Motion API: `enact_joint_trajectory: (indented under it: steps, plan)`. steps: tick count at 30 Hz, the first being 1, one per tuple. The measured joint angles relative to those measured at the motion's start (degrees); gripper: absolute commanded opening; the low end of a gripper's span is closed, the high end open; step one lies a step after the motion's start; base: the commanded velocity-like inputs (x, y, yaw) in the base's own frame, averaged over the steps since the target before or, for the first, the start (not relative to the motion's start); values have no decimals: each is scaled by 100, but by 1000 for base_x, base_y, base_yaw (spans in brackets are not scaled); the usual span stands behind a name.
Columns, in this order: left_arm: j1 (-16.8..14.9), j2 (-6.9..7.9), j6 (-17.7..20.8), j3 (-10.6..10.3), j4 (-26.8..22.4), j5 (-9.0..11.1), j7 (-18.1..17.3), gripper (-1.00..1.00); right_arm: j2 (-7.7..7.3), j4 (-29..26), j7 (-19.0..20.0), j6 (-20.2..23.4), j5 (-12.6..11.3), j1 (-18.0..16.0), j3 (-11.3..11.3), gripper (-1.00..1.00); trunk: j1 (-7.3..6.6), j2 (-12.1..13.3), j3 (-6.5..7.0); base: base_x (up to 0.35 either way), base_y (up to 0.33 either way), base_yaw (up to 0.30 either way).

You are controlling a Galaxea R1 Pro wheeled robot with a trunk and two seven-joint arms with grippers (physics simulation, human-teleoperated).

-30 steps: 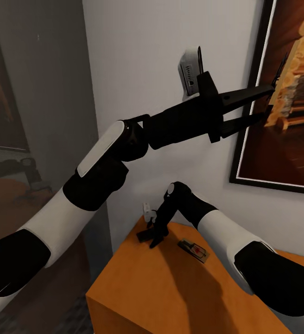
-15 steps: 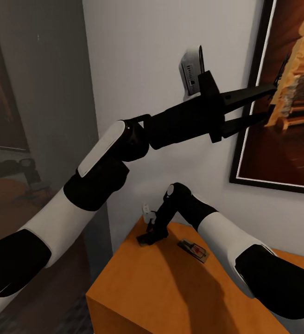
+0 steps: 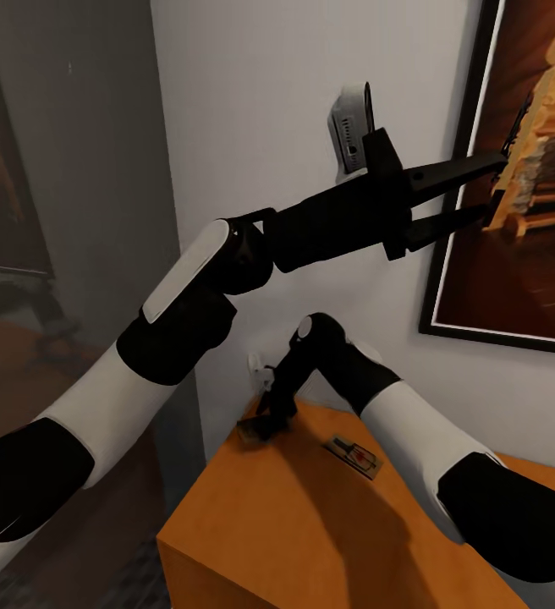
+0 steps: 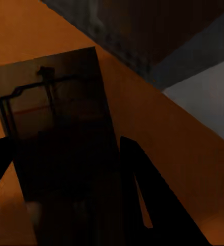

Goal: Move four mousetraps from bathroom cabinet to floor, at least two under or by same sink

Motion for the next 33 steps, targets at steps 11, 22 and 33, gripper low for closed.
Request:
enact_joint_trajectory:
  steps: [11,22,33]
  plan:
    - [0,-9,-9,-4,-2,0,0,-100,-70,-1191,200,703,6,1,23,-100,0,0,0,0,0,0]
    - [0,-10,-8,-3,-2,-1,0,-100,-58,-1318,200,713,-5,1,12,-100,0,0,0,0,0,0]
    - [0,6,-8,16,-6,-1,-7,-100,-58,-1349,200,709,-2,1,5,-100,4,1,0,-146,0,0]
